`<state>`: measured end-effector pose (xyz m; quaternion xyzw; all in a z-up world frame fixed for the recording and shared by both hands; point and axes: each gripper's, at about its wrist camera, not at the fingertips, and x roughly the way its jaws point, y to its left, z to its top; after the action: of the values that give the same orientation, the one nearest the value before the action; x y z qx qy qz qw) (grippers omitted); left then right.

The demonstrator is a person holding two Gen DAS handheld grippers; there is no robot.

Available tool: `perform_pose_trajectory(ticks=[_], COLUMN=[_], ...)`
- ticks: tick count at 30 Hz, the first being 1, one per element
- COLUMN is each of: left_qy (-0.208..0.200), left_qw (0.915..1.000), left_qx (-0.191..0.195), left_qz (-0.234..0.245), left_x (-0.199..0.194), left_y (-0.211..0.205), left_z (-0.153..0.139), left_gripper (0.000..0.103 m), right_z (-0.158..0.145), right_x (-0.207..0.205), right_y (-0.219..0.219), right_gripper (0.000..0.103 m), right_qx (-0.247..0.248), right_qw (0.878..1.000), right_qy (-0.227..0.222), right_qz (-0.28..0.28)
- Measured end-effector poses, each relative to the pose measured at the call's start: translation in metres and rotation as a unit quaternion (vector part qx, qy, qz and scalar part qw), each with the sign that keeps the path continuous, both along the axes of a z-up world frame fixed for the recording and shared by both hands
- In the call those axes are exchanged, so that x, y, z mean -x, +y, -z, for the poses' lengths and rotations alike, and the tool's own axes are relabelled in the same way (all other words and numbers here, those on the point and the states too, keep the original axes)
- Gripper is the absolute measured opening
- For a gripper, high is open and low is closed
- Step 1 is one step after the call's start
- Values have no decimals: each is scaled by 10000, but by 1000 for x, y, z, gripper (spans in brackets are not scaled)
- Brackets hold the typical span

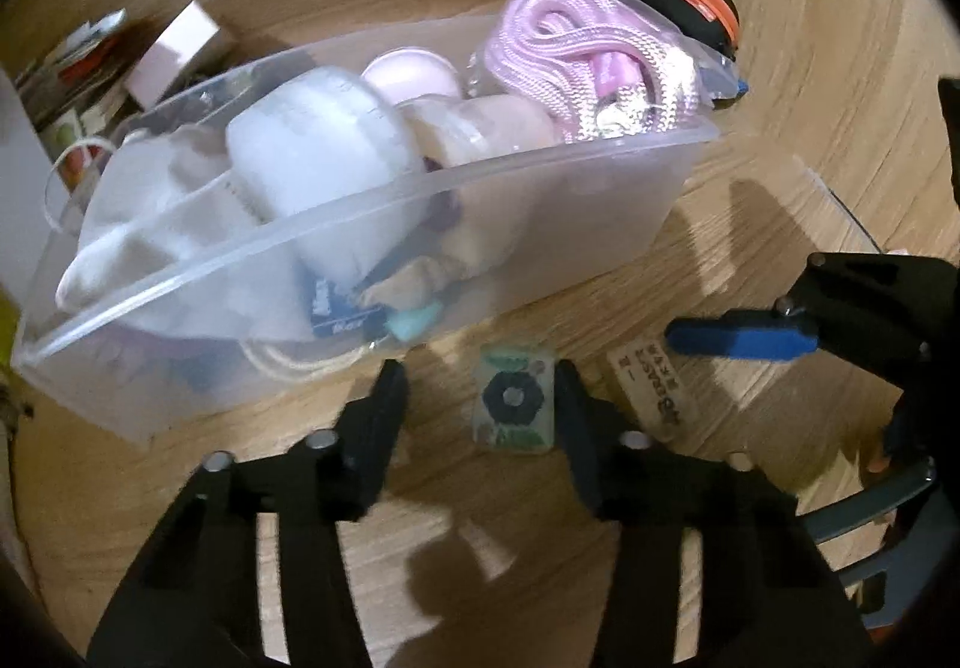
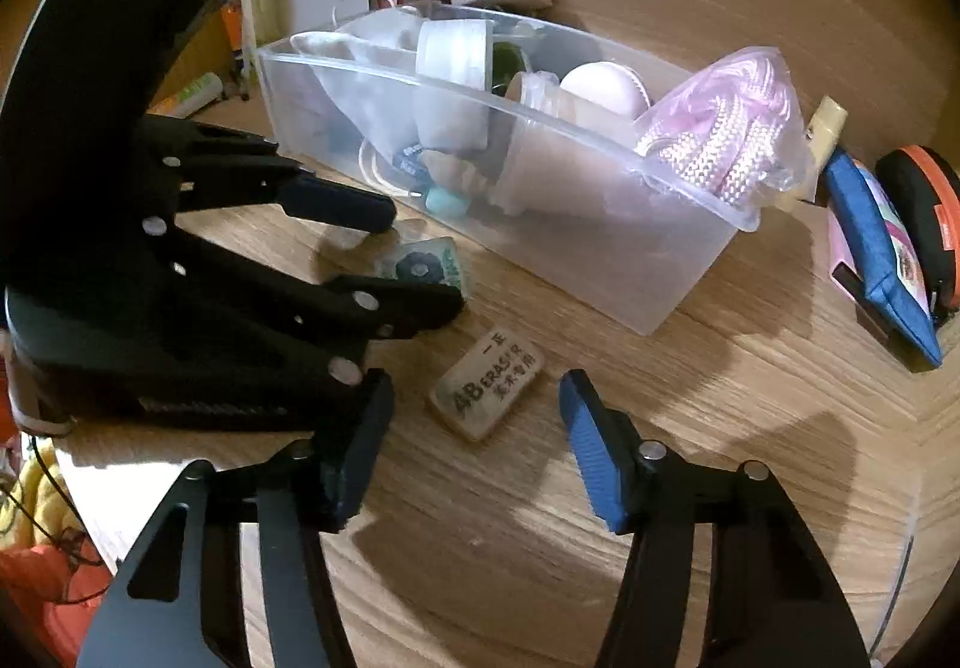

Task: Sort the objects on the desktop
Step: 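Grasp the small green-black square item with the left tool, then grasp the beige eraser with the right tool while the left tool lifts the square item, then carry the square item in the left tool while the right tool carries the eraser into the box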

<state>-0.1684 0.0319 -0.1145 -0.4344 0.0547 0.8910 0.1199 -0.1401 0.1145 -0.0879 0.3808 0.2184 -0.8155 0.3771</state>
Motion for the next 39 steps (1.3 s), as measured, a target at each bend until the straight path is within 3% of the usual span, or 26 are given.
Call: perform_pose_trajectory(ticks=[3,8,15,26,39], left_qy=[37,33,473,1000,1456], left_qw=[10000,9993,9980,9927,9840], left_qx=[-43,-370,-384,-588,-828], left_qz=[61,-92,-166,-322,-615], left_x=[0,-2,-20,-48,-47], left_y=[-1,-17,-16,-38,-62], left_z=[0,-3,-19,-53,-90], left_gripper=[24,24,24,24,24], right_z=[-1,-1,-7,-47,-80], right_x=[1,4,3,1,2], right_y=[1,7,17,23,23], right_gripper=[33,27,25,23,23], right_qx=[35,123,405,922,1317], right_qw=[10000,9999,9989,9951,9898], right_qy=[-19,-101,-89,233,491], right_qz=[-41,23,219,266,229])
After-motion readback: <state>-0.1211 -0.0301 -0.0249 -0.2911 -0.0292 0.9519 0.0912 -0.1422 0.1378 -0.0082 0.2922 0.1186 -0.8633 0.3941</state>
